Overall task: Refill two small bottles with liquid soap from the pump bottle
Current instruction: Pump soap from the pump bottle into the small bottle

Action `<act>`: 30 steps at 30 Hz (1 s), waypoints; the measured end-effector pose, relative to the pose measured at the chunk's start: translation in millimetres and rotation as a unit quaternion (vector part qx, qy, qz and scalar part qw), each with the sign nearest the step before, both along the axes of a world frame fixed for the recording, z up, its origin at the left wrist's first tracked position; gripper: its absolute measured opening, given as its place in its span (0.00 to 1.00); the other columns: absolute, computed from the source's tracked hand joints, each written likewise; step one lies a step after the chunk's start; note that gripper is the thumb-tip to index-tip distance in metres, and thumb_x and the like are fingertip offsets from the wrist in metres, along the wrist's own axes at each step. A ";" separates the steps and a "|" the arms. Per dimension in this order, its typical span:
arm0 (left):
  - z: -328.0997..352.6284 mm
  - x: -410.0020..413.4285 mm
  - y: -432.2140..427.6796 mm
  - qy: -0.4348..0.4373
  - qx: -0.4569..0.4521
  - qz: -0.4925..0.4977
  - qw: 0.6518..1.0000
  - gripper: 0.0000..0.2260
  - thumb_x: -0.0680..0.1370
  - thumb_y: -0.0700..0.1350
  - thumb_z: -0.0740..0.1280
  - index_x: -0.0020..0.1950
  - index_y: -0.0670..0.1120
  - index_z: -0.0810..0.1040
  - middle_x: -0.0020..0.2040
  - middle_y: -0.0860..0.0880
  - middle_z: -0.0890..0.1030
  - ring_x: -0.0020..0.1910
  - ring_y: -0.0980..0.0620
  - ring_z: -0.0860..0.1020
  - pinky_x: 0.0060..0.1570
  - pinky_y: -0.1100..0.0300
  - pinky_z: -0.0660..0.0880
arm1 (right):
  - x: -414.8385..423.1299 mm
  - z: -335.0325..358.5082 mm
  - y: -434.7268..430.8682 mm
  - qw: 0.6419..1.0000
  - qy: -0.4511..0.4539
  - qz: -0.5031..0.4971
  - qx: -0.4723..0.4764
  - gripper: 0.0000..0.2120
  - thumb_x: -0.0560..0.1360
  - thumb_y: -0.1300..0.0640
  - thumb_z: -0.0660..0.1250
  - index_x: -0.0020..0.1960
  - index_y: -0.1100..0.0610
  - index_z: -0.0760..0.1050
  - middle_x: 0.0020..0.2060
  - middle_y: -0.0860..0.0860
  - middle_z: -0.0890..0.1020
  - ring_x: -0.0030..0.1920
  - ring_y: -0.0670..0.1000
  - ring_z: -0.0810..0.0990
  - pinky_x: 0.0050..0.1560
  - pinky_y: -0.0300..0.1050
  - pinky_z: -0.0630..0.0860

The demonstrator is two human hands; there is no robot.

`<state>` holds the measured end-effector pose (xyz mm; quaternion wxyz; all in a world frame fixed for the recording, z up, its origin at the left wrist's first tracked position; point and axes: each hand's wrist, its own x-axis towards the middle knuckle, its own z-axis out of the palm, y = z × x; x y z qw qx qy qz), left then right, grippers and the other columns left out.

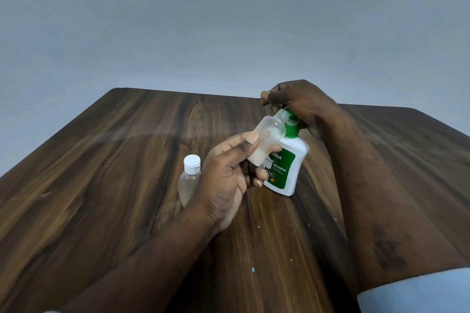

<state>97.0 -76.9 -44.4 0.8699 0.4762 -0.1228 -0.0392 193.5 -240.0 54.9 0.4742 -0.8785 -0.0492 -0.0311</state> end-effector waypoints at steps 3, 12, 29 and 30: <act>0.5 -0.4 -0.2 0.001 -0.002 -0.003 1.000 0.22 0.77 0.52 0.67 0.65 0.39 0.80 0.56 0.33 0.85 0.32 0.52 0.76 0.31 0.61 0.72 | -0.5 -0.9 0.2 1.000 0.004 0.000 0.014 0.09 0.79 0.55 0.70 0.41 0.54 0.85 0.37 0.51 0.78 0.38 0.52 0.73 0.43 0.50 0.70; 0.7 -1.5 0.4 0.007 0.004 0.001 1.000 0.21 0.77 0.52 0.67 0.64 0.39 0.81 0.56 0.32 0.84 0.32 0.51 0.75 0.31 0.61 0.72 | 0.6 -4.6 -0.2 1.000 0.009 0.005 0.001 0.11 0.79 0.51 0.72 0.39 0.52 0.86 0.34 0.48 0.78 0.35 0.50 0.72 0.39 0.47 0.69; -1.4 0.0 -0.7 0.005 0.001 0.000 1.000 0.20 0.78 0.51 0.67 0.64 0.40 0.81 0.55 0.34 0.85 0.32 0.52 0.75 0.31 0.61 0.72 | -2.2 -3.4 0.5 1.000 0.011 0.009 0.002 0.11 0.80 0.51 0.71 0.41 0.54 0.85 0.36 0.49 0.79 0.36 0.51 0.73 0.40 0.48 0.70; -1.5 0.5 -0.8 0.004 0.002 0.001 1.000 0.20 0.78 0.51 0.66 0.64 0.39 0.81 0.56 0.33 0.85 0.32 0.51 0.75 0.31 0.61 0.72 | -2.1 -3.1 0.5 1.000 0.012 0.008 0.001 0.11 0.80 0.51 0.71 0.41 0.54 0.85 0.36 0.49 0.79 0.36 0.51 0.73 0.40 0.48 0.70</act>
